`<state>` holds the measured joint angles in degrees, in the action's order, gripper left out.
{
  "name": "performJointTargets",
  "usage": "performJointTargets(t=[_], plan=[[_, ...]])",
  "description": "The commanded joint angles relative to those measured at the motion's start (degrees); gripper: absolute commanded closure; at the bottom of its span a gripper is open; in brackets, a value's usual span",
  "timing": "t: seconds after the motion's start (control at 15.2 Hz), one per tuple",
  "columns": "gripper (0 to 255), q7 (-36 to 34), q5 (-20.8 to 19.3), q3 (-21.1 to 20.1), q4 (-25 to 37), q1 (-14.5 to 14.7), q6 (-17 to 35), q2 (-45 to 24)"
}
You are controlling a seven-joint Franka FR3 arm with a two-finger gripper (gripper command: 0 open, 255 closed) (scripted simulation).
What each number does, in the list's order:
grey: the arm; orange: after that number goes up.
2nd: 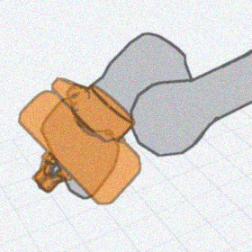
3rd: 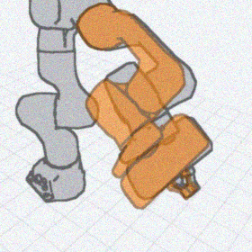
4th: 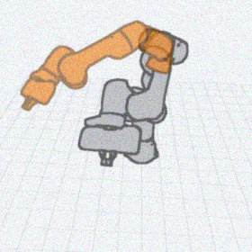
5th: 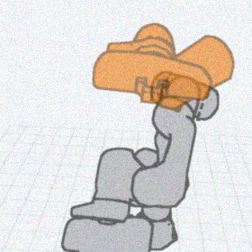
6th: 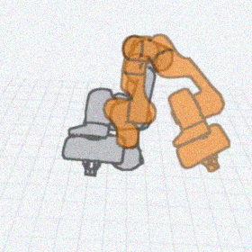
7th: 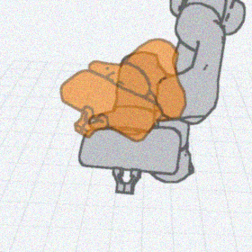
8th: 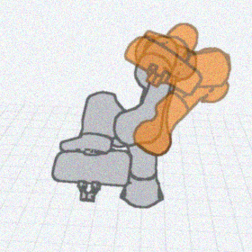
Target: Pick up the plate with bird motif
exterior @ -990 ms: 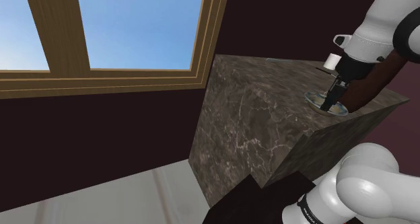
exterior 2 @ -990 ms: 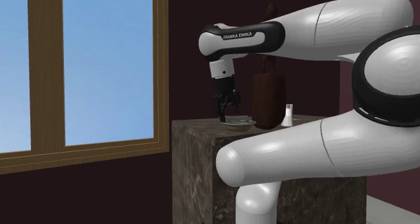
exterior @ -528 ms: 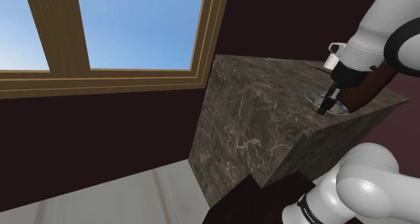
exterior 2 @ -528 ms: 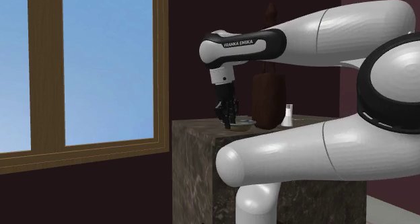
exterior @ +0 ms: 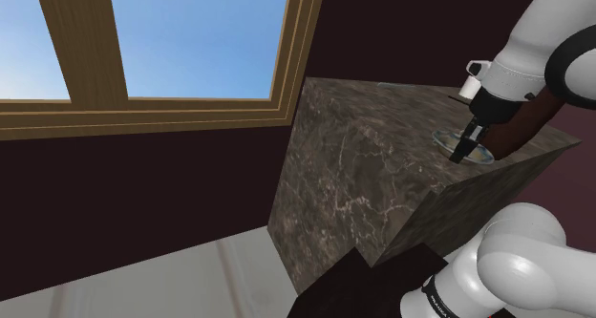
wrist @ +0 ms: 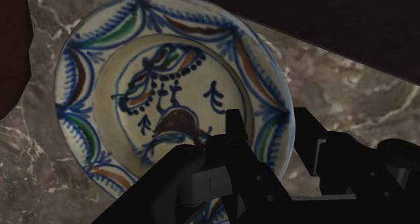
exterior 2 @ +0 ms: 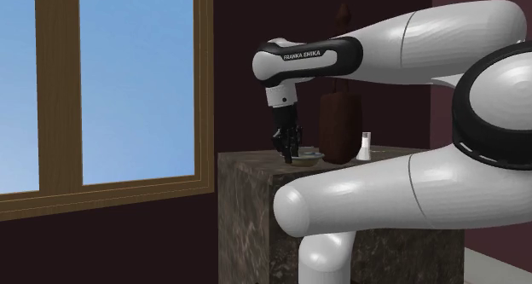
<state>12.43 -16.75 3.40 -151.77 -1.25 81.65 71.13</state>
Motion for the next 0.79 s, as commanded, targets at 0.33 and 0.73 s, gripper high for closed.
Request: performJointTargets(t=[0.33,0.73], plan=[[255,0.7,0.4,-0.5,5.5,0.0,-3.0,-2.5],[255,1.6,0.7,-0.9,11.3,-0.1,-5.9,-5.2]])
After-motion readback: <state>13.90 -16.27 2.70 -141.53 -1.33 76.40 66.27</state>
